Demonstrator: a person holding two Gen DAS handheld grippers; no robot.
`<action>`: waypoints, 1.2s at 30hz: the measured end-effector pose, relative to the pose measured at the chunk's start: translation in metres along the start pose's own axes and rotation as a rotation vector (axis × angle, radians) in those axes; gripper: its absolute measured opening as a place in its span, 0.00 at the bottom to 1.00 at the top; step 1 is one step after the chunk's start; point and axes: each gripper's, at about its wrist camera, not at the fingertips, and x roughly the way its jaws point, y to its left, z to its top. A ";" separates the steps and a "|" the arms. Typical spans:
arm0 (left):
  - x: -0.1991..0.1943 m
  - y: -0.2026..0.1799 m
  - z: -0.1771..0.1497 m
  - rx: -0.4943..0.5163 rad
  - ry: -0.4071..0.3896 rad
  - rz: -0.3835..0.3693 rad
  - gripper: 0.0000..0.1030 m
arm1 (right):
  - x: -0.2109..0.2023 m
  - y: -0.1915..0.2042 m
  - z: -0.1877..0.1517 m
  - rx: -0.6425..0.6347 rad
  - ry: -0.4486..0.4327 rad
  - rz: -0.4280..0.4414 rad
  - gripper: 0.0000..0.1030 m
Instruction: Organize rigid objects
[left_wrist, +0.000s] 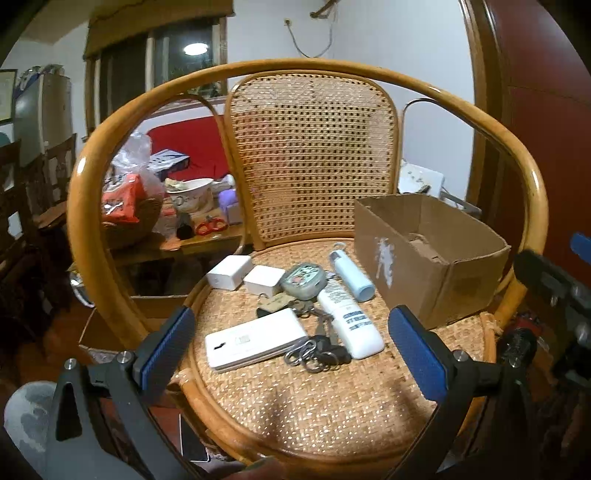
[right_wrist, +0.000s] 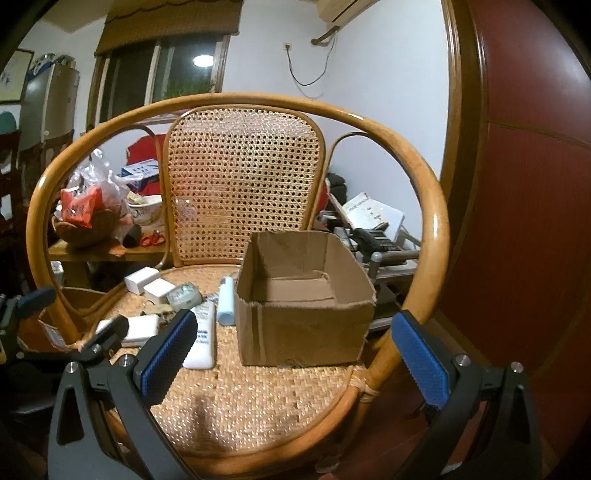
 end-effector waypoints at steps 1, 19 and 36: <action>0.003 -0.001 0.006 0.019 0.006 -0.007 1.00 | 0.001 -0.001 0.004 0.000 -0.003 0.010 1.00; 0.106 0.039 0.110 0.137 0.051 0.020 1.00 | 0.163 -0.035 0.061 -0.044 0.234 0.008 1.00; 0.205 0.076 0.064 0.113 0.327 0.003 0.99 | 0.225 -0.063 0.028 -0.023 0.505 -0.102 0.11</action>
